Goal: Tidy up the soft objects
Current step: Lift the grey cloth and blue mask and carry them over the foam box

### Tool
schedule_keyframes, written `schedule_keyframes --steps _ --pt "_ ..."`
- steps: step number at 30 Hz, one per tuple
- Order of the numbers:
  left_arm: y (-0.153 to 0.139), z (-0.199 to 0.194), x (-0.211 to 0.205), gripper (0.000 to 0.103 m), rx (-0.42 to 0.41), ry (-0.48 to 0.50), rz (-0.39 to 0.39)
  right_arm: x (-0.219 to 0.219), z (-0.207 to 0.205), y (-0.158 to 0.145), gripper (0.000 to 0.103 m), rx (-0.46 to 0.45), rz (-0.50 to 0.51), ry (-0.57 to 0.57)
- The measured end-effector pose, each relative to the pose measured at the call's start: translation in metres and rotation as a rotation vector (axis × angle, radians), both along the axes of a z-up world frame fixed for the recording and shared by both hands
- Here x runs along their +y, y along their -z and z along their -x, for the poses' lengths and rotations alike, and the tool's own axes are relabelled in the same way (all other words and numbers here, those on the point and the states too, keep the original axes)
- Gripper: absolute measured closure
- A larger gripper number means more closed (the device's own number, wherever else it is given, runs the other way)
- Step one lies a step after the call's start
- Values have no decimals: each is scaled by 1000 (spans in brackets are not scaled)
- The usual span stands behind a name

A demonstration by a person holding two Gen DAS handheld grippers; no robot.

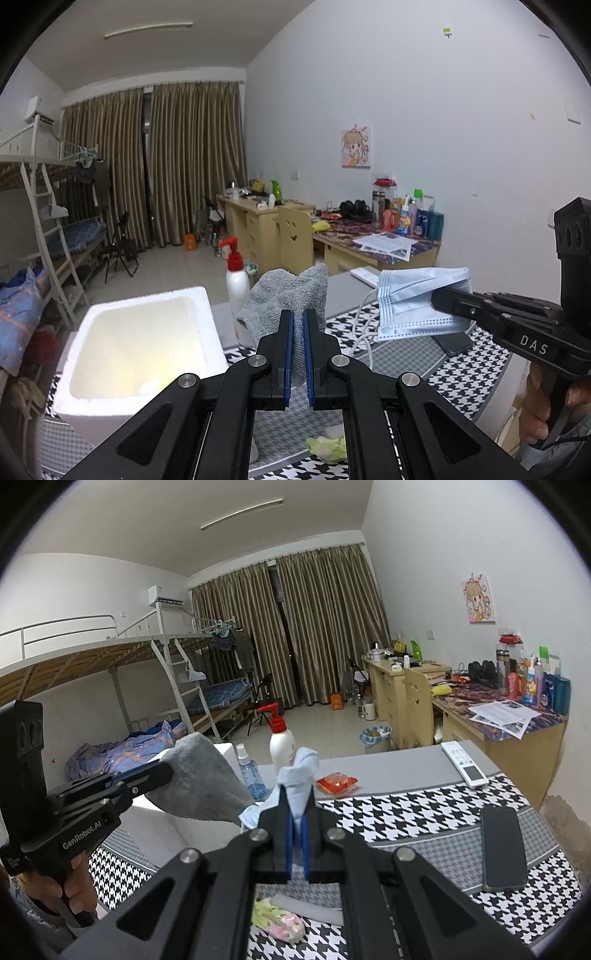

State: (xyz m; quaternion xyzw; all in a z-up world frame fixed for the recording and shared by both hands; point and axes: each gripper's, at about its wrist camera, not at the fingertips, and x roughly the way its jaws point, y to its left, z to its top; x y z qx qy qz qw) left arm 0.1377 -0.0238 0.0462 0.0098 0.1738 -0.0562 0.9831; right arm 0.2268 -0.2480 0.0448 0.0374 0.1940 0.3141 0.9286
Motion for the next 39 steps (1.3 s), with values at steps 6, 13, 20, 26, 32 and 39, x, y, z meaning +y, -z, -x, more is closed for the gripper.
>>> schedule_keyframes --steps 6,13,20,26,32,39 --pt "-7 -1 7 97 -20 -19 3 4 0 -6 97 -20 -2 -3" --pt "-16 -1 13 97 -51 -43 -2 10 -1 -14 97 -45 -12 -15" --pt "-25 0 23 97 -78 -77 -1 17 -2 -17 97 -56 -22 -39" --pt "-28 3 31 97 -88 -113 -5 22 -4 -20 97 -64 -35 -62" --pt "-31 6 38 97 -101 -145 -7 30 -5 -21 97 -71 -36 -88" --pt "-31 7 48 97 -105 -193 -5 39 -10 -24 97 -74 -43 -117"
